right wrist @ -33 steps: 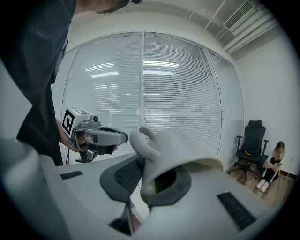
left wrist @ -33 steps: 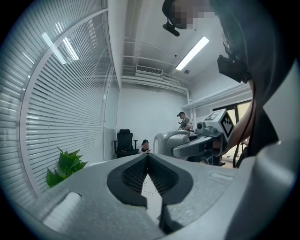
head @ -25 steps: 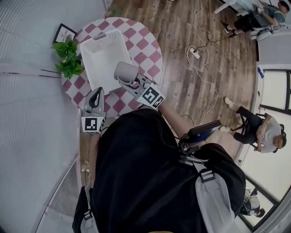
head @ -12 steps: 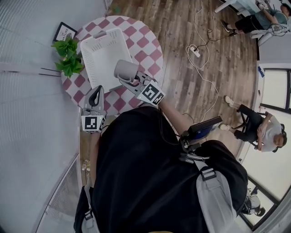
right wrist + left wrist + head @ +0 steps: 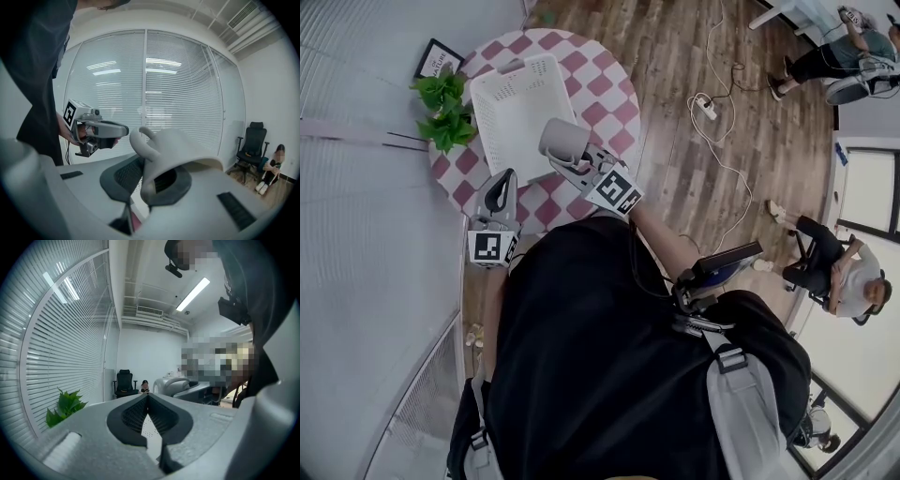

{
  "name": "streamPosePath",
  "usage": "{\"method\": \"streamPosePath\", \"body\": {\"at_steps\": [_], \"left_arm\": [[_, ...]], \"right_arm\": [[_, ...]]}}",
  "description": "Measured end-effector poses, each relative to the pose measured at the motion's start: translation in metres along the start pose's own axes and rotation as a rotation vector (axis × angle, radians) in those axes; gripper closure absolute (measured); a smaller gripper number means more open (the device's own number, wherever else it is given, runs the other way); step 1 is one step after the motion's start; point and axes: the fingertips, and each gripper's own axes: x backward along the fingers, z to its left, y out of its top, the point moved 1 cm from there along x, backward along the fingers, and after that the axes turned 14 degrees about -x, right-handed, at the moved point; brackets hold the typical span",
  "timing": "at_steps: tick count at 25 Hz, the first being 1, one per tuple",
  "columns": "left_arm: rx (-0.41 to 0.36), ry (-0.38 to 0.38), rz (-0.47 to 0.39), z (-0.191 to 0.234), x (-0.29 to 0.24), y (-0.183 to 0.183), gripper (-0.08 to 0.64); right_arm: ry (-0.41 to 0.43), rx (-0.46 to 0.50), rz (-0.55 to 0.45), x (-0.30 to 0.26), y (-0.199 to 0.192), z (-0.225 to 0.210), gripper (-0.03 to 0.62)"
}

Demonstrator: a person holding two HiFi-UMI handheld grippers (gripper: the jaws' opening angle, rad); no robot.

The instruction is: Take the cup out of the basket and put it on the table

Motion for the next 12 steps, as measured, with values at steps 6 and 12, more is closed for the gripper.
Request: {"method": "streamPosePath", "body": {"at_steps": [6, 12], "left_arm": [[0.037, -0.011, -0.011, -0.0028, -0.0044, 0.0037, 0.555], [0.021, -0.022, 0.01, -0.0068, -0.0054, -0.0016, 0.555]], "right_arm": [[-0.012, -0.011, 0.0, 0.0024, -0.0044, -0.0012, 0.549], [-0.001, -0.007, 0.002, 0.0012, -0.0048, 0.0015, 0.549]]}}
